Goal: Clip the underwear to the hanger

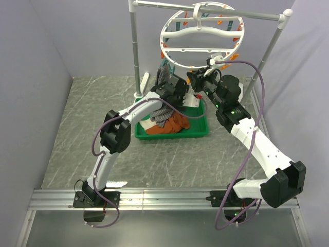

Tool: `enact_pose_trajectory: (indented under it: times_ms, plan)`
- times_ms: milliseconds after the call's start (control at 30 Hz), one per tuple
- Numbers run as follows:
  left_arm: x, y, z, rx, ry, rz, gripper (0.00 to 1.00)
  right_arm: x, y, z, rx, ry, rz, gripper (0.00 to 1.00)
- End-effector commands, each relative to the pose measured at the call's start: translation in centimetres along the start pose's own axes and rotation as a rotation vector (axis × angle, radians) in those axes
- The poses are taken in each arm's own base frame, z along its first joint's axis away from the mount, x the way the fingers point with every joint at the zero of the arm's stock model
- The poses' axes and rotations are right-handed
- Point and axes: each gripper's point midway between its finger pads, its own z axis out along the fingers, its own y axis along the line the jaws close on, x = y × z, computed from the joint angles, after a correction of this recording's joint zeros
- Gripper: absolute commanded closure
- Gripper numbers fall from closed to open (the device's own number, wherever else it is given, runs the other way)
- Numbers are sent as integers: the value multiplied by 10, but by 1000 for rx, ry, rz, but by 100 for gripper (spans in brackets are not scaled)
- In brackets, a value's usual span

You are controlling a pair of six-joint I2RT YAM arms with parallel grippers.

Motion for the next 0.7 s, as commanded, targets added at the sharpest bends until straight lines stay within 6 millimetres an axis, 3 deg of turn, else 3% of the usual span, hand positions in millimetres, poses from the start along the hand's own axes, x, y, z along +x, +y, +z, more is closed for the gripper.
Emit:
enact_pose_trajectory:
  times_ms: [0, 133, 233, 367, 500, 533, 600, 633, 667]
  plan:
    - [7, -1, 0, 14, 44, 14, 17, -30, 9, -4, -25, -68, -14, 100]
    - [18, -5, 4, 37, 93, 39, 19, -30, 8, -4, -24, -68, -9, 100]
    - [18, -5, 2, 44, 99, 52, 31, -29, 8, -4, -24, -70, -6, 100]
    - [15, -3, -3, 48, 87, 69, 58, -29, 8, -2, -24, -68, -6, 100]
    - [-2, -6, -15, 57, 20, 72, 92, -30, 9, 0, -24, -70, -3, 100]
    - [-12, 0, -29, 37, -11, 76, 99, -30, 7, 0, -18, -69, -1, 100]
    - [-21, -10, -37, 66, -66, 73, 100, -28, 6, 1, -10, -68, -2, 100]
    - [-29, -5, -53, 55, -102, 65, 100, -29, 5, 1, -4, -70, -2, 100]
    - [-39, -14, -58, 93, -158, 60, 100, -28, 4, 1, -3, -70, 1, 100]
